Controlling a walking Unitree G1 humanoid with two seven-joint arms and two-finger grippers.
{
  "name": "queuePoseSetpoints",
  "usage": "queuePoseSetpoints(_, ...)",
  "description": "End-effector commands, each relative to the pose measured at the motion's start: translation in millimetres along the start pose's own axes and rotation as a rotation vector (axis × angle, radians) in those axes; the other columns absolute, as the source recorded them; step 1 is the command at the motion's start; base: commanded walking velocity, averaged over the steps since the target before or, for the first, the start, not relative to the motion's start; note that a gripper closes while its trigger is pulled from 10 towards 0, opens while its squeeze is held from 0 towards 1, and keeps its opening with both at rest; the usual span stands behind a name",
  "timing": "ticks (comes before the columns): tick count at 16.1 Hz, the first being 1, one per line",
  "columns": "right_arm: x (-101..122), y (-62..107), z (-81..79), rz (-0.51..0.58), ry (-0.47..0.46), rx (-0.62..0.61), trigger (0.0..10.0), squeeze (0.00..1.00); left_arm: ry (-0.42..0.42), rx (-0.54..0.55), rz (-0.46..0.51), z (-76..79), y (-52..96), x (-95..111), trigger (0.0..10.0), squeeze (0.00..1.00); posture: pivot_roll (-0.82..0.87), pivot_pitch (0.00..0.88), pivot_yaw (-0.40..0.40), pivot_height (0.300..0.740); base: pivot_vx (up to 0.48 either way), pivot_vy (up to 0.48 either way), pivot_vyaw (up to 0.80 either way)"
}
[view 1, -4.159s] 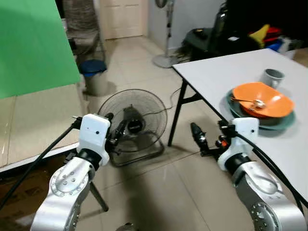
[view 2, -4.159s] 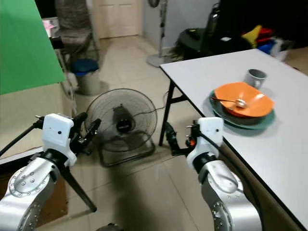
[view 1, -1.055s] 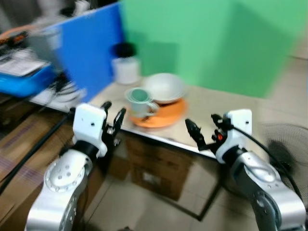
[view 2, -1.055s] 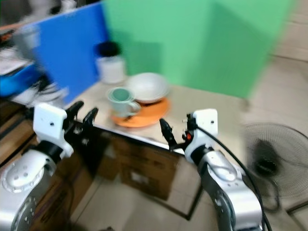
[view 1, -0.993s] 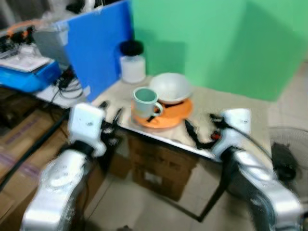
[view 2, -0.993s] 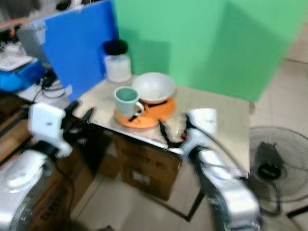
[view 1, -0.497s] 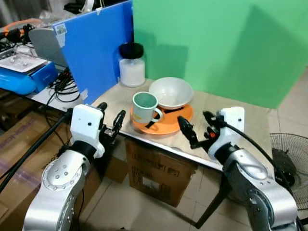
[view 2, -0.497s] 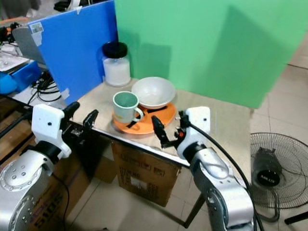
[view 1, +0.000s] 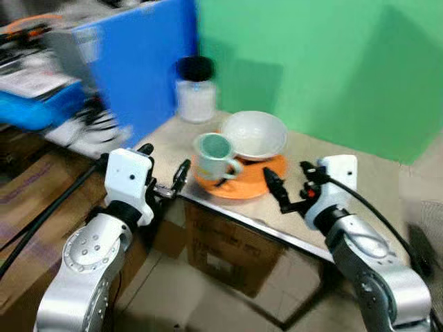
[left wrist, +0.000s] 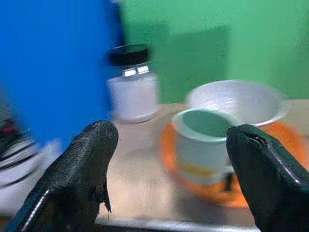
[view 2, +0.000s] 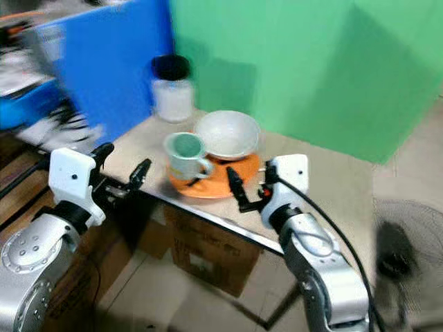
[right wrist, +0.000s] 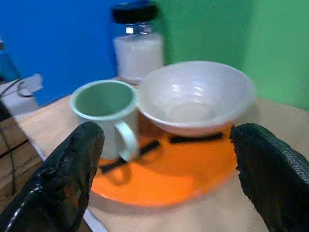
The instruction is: Setting the table
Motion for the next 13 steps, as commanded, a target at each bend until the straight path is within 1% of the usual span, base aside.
queuePoseSetpoints(1,1.9,-0.9,0.0,0.012,0.000,-0.011,10.0,1.00,-0.006,-0.007,0.004,-0.6,-0.7,1.8,10.0,0.53,0.18,0.000,-0.007,0.740,0.292,0.000,0.00)
queuePoseSetpoints(7,2.5,-1.4,-0.2,0.026,-0.016,-0.035,10.0,1.00,-0.014,-0.038,0.007,-1.8,-5.2,4.9,10.0,0.53,0.16,0.000,0.029,0.740,0.291,0.000,0.00)
queuePoseSetpoints(13,4.4,-1.3,0.1,0.037,-0.017,-0.047,10.0,1.00,-0.006,-0.054,0.007,0.8,-8.4,4.6,10.0,0.52,0.16,0.000,0.036,0.740,0.292,0.000,0.00)
Point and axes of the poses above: a point about 5 cm out from each wrist's last joint towards the gripper, its own y axis pointing back from the gripper into the wrist, its own x axis along the axis of the wrist's last joint, z = x × y, the point moved 1 cm from there along -y, pointing out of the wrist towards the gripper, and after that the axes turned 3 degrees about y, right-handed, at the moved point
